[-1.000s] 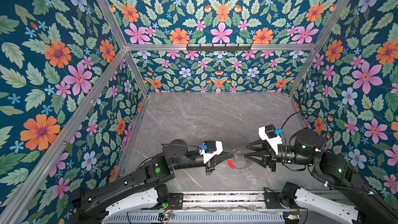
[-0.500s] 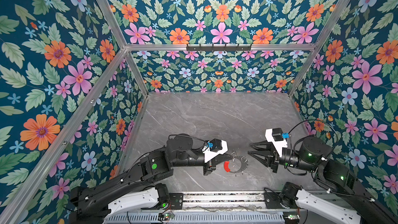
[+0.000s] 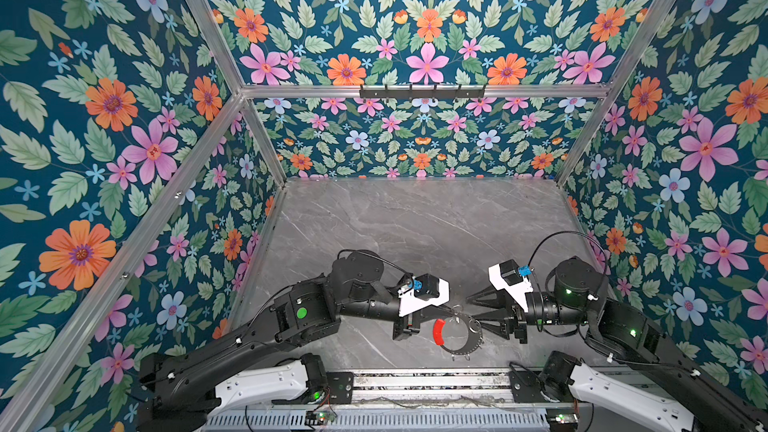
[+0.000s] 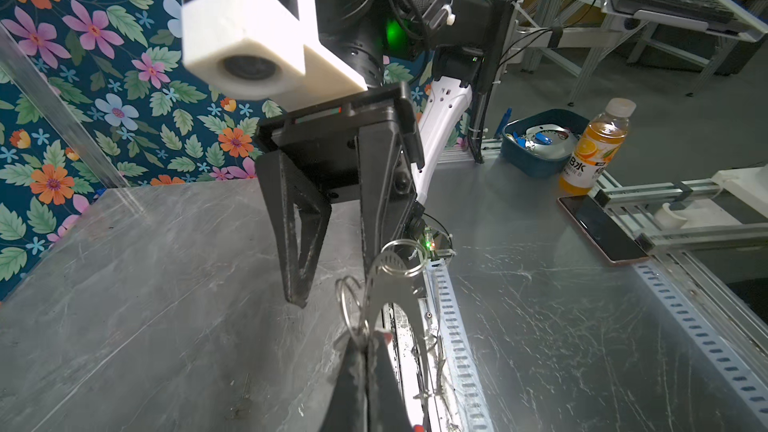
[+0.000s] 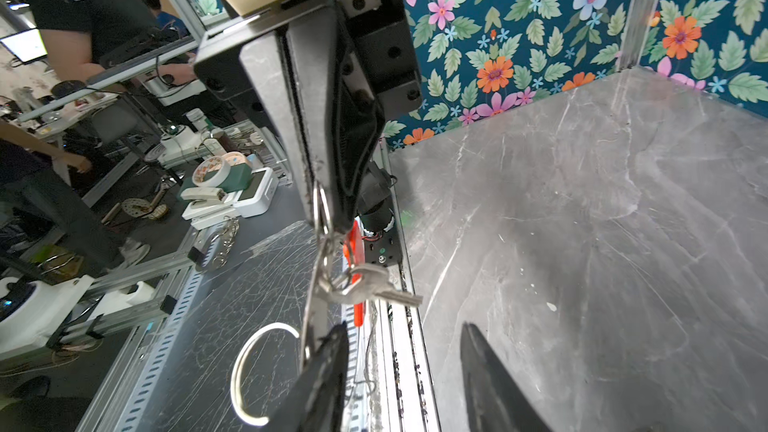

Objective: Remove the keys from the keyring

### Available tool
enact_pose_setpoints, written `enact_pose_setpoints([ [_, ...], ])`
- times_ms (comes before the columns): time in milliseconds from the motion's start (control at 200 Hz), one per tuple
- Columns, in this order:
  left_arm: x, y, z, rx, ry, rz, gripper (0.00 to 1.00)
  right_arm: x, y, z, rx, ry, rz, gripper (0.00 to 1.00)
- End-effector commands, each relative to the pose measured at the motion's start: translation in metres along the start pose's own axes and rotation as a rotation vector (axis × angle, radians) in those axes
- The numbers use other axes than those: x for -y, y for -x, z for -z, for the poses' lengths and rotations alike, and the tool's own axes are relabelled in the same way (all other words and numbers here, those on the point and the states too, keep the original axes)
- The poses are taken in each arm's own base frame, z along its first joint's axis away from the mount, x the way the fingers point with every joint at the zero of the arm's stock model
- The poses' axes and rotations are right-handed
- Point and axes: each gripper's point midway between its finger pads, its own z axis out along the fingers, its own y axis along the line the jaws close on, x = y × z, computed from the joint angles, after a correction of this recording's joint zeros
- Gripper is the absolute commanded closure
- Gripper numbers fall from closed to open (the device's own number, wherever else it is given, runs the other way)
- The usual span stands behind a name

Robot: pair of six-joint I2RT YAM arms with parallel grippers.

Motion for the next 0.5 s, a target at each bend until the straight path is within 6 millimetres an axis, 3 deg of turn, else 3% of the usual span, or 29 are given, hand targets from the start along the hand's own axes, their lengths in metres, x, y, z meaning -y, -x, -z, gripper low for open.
enact_pose_setpoints([
  [0,0.0,0.004,-0.002,0.006,-0.011,-0.016,1.0,-0.012,0.008,-0.005,0.031,0.09,0.042,0.53],
  [300,0.003,0.003,-0.008,0.0,-0.049,-0.008,1.0,-0.013,0.012,-0.016,0.045,0.152,0.064,0.53],
  [420,0.001,0.004,-0.008,0.0,-0.037,-0.006,1.0,-0.013,0.011,-0.018,0.035,0.161,0.061,0.67],
  [495,0.001,0.004,-0.007,0.001,-0.033,-0.005,1.0,-0.014,0.01,-0.016,0.036,0.16,0.065,0.81],
])
